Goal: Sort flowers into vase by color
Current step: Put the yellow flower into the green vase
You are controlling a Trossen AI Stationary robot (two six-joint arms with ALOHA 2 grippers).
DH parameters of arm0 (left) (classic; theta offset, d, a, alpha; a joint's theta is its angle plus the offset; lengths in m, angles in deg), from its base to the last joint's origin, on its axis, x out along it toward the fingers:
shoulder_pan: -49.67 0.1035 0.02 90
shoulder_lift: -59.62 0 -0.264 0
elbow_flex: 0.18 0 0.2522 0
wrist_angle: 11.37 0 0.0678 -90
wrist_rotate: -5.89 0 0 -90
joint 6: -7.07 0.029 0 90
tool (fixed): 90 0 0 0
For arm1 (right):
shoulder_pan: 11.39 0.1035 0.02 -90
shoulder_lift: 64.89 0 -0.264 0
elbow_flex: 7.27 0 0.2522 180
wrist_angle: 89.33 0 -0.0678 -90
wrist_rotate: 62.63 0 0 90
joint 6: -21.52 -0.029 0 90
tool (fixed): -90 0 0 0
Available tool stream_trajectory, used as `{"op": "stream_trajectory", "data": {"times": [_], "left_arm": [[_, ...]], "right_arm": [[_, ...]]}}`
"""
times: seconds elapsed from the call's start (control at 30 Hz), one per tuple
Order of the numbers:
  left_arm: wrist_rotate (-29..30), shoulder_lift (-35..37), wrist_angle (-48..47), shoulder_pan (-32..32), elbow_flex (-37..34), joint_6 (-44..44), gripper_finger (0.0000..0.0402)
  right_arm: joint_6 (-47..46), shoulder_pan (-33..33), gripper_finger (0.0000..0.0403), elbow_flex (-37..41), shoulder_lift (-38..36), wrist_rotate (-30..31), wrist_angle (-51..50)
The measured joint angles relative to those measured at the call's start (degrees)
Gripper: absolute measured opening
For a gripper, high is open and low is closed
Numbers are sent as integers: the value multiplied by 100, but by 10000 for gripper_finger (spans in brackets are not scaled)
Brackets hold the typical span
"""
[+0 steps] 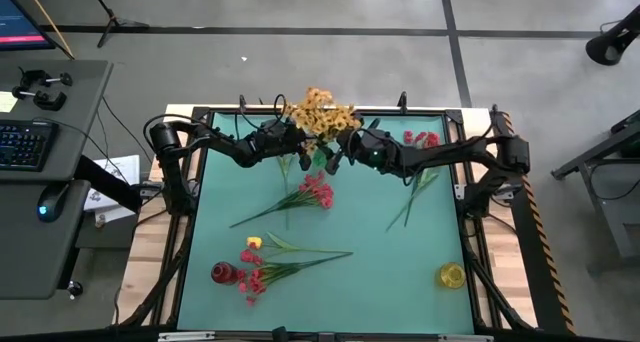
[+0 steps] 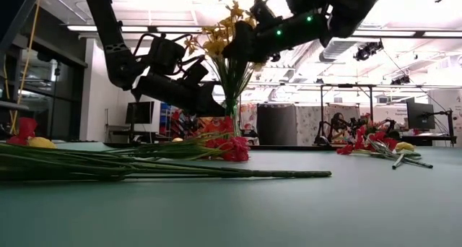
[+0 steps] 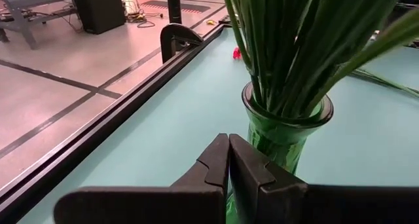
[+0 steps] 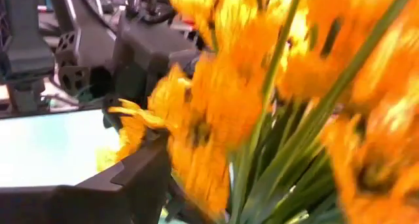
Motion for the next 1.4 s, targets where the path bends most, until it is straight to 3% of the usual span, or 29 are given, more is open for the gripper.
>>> {"op": "stream_trajectory", "data": {"times": [0.6,0.73,0.9,1.4], "left_arm": [[11,0,-4,0,0,2,0],[11,0,-4,0,0,2,0],[42,0,-4,0,0,2,0],[48,0,-2,0,0,-13,0]], "right_arm": [[55,7,264,-4,-653,19,-661],[64,49,195,-4,-653,219,-813],[134,87,26,-4,-643,381,-897],[-37,76,3,-34,190,277,-439]]}}
